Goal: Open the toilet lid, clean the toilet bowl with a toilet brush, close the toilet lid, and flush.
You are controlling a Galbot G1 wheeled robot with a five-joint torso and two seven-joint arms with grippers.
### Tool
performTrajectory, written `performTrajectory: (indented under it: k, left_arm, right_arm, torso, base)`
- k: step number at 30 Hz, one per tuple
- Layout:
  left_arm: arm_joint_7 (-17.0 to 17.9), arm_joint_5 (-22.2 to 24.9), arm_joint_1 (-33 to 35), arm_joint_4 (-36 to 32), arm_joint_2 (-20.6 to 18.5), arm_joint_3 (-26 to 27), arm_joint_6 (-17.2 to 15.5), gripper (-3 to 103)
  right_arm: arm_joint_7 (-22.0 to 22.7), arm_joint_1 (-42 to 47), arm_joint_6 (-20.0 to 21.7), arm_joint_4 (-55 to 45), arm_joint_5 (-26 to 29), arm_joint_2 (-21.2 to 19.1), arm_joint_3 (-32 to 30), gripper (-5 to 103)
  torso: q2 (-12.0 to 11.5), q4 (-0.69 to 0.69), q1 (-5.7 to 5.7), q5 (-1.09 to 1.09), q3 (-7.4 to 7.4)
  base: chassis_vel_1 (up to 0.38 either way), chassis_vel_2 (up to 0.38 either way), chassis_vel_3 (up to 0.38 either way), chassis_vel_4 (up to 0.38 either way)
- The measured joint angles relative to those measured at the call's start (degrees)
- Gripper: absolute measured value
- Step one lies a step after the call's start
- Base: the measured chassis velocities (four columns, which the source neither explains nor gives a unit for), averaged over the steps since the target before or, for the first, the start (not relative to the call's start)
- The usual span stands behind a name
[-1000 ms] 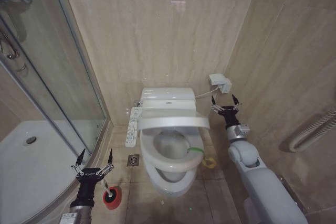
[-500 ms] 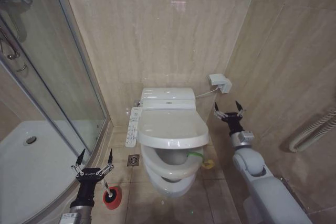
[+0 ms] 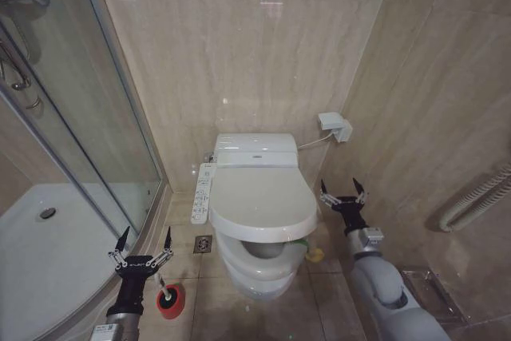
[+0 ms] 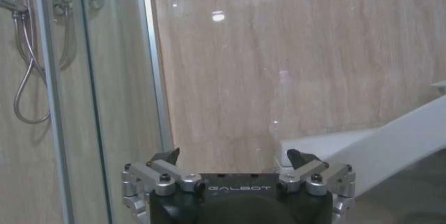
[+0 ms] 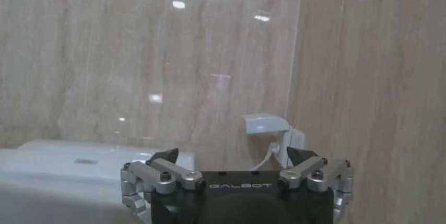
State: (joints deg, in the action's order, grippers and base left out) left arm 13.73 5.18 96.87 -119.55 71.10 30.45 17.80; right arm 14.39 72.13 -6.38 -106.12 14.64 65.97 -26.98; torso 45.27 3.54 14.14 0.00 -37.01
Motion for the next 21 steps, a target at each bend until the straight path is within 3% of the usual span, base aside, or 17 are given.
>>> performTrajectory:
  k: [7, 21]
  left_arm:
    - [0.0, 0.0, 0.0, 0.0, 0.0, 0.0, 0.0, 100]
    - [0.0, 0.0, 0.0, 0.0, 0.0, 0.0, 0.0, 100]
  right_arm:
    - [0.7, 3.2, 0.5, -2.3, -0.6, 0.5, -0.8, 100]
    - [1.4, 12.4, 1.9, -10.6, -1.8, 5.2, -4.5, 100]
  torso:
    - [0.0, 0.01, 0.00, 0.00, 0.00]
    - [0.0, 0.00, 0.00, 0.00, 0.00]
  base:
    - [0.000, 0.000, 0.000, 0.000]
    - [0.000, 0.000, 0.000, 0.000]
